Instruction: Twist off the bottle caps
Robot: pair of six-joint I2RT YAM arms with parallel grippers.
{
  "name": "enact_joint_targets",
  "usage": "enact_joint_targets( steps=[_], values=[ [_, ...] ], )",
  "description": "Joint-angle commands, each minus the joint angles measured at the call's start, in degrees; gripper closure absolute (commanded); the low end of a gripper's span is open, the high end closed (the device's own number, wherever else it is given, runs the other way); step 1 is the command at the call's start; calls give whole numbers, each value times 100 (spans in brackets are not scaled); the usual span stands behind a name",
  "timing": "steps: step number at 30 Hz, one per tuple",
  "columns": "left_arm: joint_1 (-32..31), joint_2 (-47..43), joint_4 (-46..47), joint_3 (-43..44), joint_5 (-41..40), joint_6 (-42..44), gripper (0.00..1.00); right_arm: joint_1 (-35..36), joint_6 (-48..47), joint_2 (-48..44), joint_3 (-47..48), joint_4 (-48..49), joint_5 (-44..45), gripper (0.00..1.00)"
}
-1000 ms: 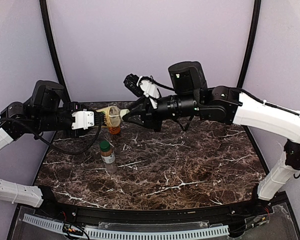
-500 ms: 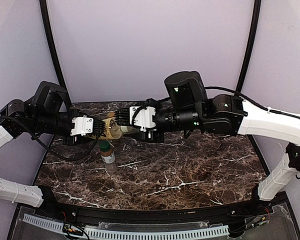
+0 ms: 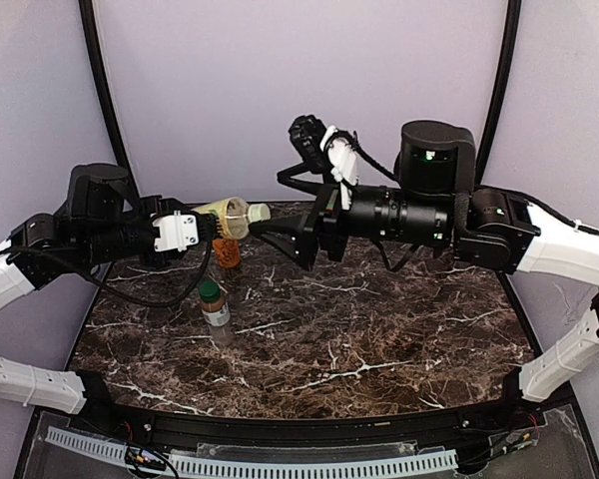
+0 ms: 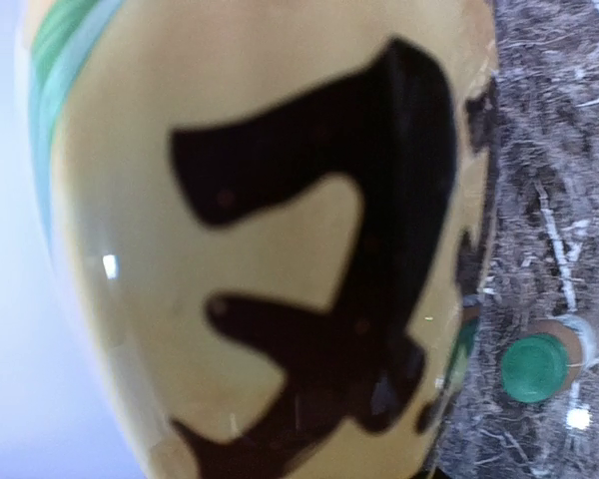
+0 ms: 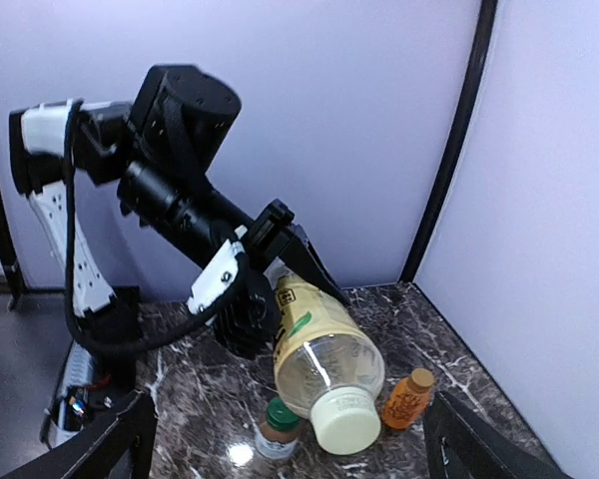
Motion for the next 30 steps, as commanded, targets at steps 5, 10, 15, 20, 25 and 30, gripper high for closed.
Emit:
enact_joint_targets(
  steps=[5,10,15,20,25,30],
  values=[
    [-14,-139,2478,-479,-1325,1088,82,-613,4469,204,-264,1171,260,10],
    [-15,-184,2489,-552,-1359,1217,83,-689,4429,475,24,1351,110,20],
    [-17,-197,2498,-609,-1344,1254,83,-742,4485,742,278,1264,86,26],
    [-22,-215,2494,-626,-1314,1263,82,-789,4538,853,337,1320,-105,49],
    [-30,-227,2489,-629,-1298,1268,82,-838,4543,946,383,1406,-206,55],
    [-28,-255,2445,-640,-1275,1258,82,-849,4469,1045,459,1418,-308,77]
  ],
)
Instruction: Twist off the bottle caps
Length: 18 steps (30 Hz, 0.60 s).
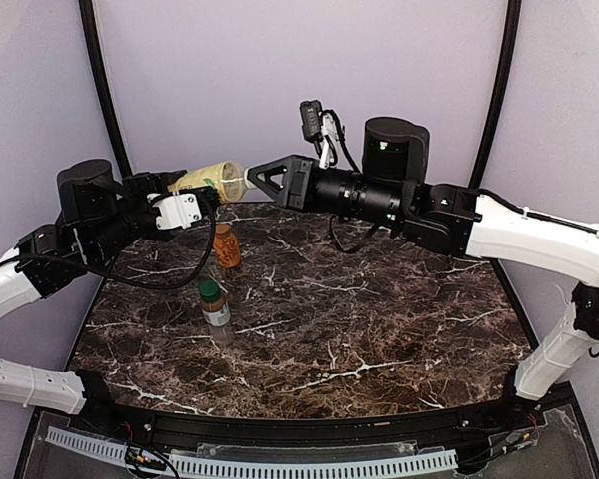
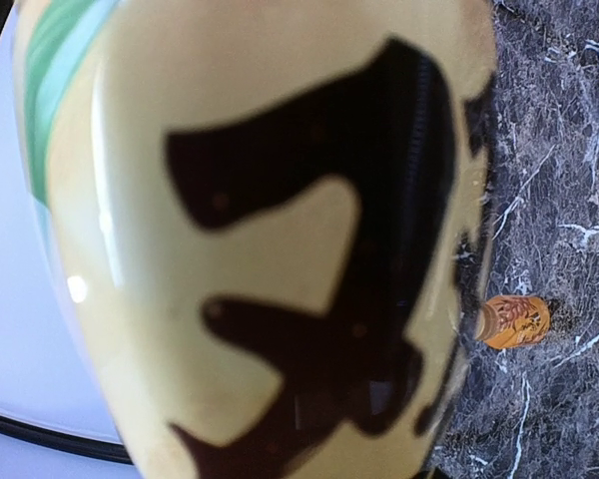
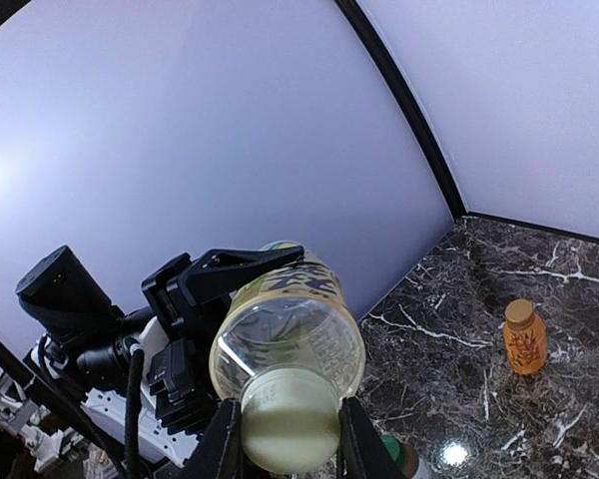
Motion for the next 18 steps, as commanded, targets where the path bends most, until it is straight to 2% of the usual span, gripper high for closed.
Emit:
enact_joint_targets(
  steps=[1,5,7,9,12,15,18],
  values=[
    [-26,-140,114,-87,-5,-2,82,-44,-95,123,209,238,-191,82],
    [-34,-162,56,-71,33,-84,83,-88,-377,120,204,260,-605,100],
    [-35,-183,-135,-25,124,-211,82,-91,-938,71,194,222,-978,100],
    [-35,-209,-551,67,341,-407,83,-78,-1757,12,227,21,-1516,100],
    [-35,-200,-1515,363,1058,-681,83,138,-3752,-142,197,-697,-2192,100],
    [-31,-136,-2618,574,1561,-989,83,468,-5337,-248,103,-1275,-1734,100],
    [-35,-157,-3029,624,1935,-1106,84,669,-6135,-18,568,-2136,-846,100]
  ],
)
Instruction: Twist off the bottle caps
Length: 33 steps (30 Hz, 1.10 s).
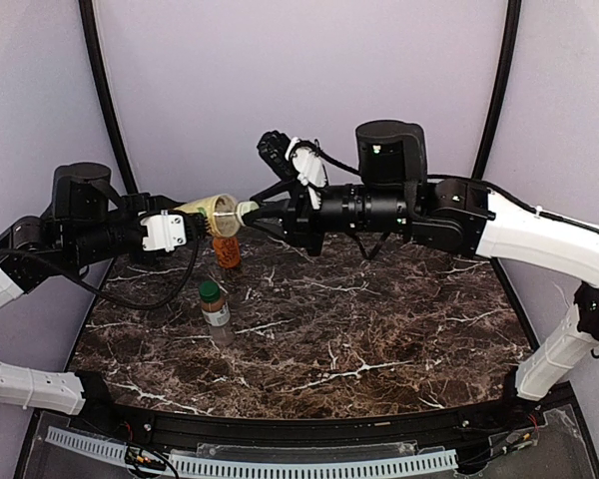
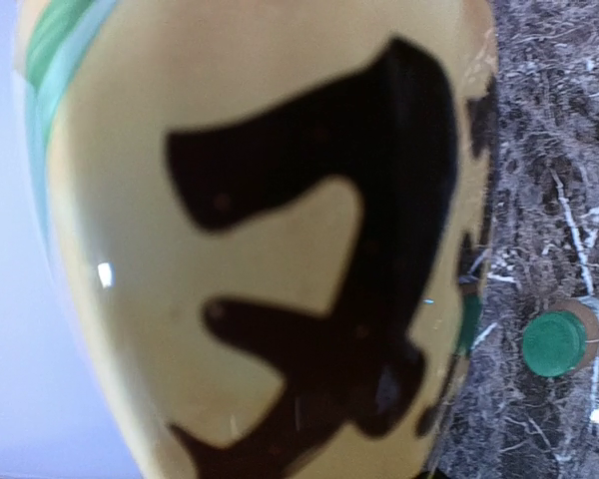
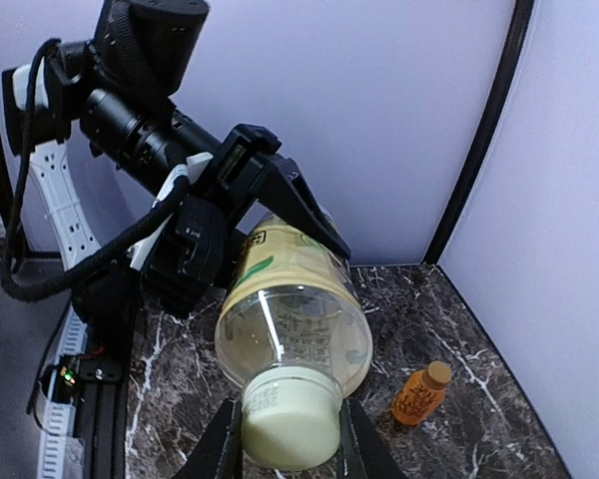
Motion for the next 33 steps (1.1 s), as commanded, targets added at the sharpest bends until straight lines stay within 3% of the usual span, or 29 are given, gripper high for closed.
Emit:
enact_joint_targets(
  steps=[1,7,8,10,13,15,19,22,29,33],
  values=[
    [-35,16,-1148,191,957,-420,84,534,-2308,218,616,-1389,413,100],
    [-35,65,-1345,362,1102,-465,85,669,-3300,270,739,-1654,1388,100],
    [-35,71,-1353,376,1119,-481,85,672,-3339,266,748,-1654,1421,95],
    [-31,76,-1353,395,1146,-496,85,684,-3329,259,771,-1646,1413,65],
    [-35,62,-1349,404,1153,-523,86,734,-3084,201,744,-1520,1508,4],
    [-33,45,-1331,441,1147,-589,86,758,-2663,47,682,-1367,1613,2],
    [-35,3,-1160,451,990,-603,86,760,-1814,-567,350,-1060,794,1],
    [-34,-58,-769,238,665,-529,85,733,-650,-957,59,-403,750,1],
    [-31,-59,1049,-229,-421,5,84,243,3387,-1203,-323,372,1785,4],
    [-29,-61,2376,-603,-1020,706,84,81,4229,-1051,-575,939,1775,10]
  ],
)
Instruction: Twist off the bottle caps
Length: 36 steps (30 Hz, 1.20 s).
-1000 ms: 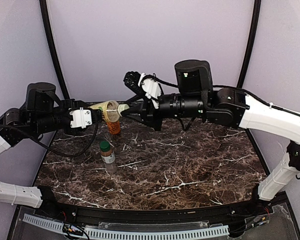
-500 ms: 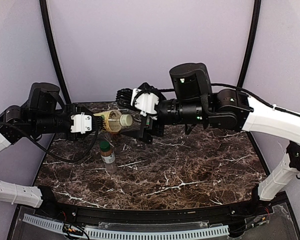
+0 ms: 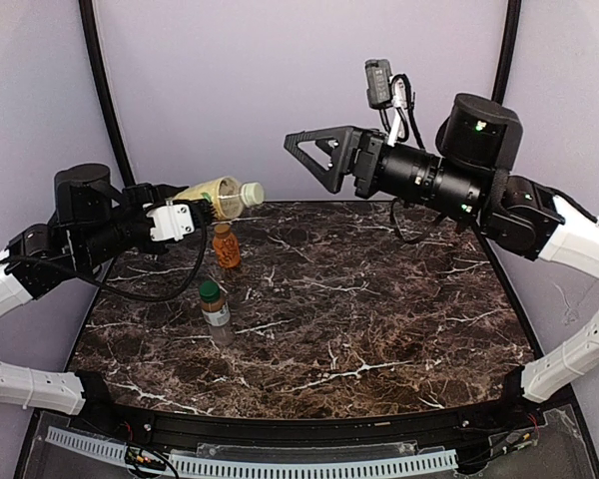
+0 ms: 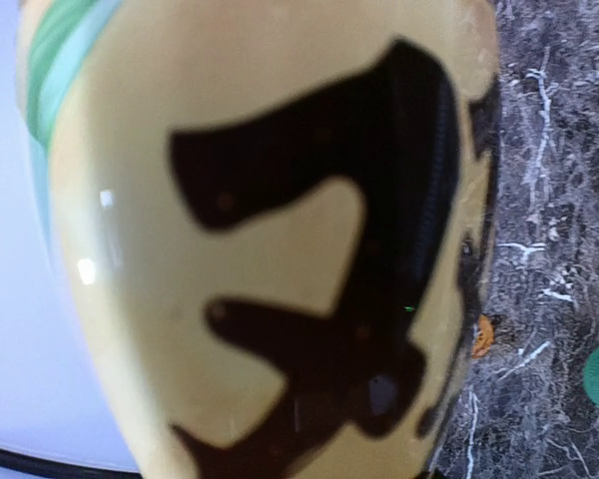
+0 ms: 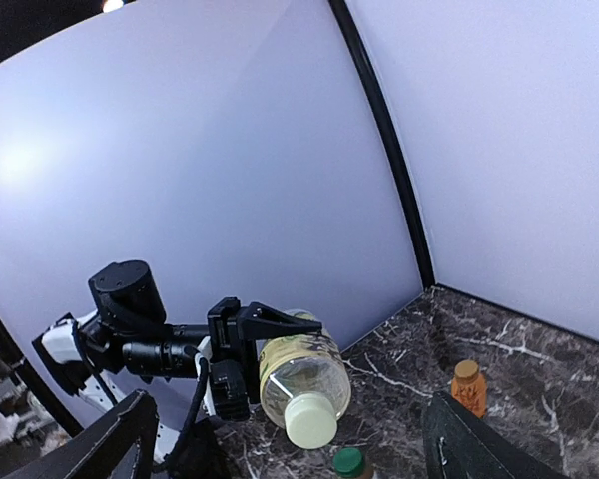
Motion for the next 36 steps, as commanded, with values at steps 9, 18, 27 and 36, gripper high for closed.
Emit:
enact_joint_targets(
  steps=[9,18,27,36],
  values=[
    [-22,-123,2491,-639,-963,1433,84,-351,2160,1045,256,606,-229,15],
    [-21,-227,2492,-758,-916,1439,84,-394,2234,1463,573,615,-648,36],
    [-22,-225,2471,-751,-889,1420,84,-439,2353,1590,619,620,-882,53],
    [-16,-207,2420,-740,-868,1396,84,-451,2132,1648,741,548,-1059,81]
  ],
)
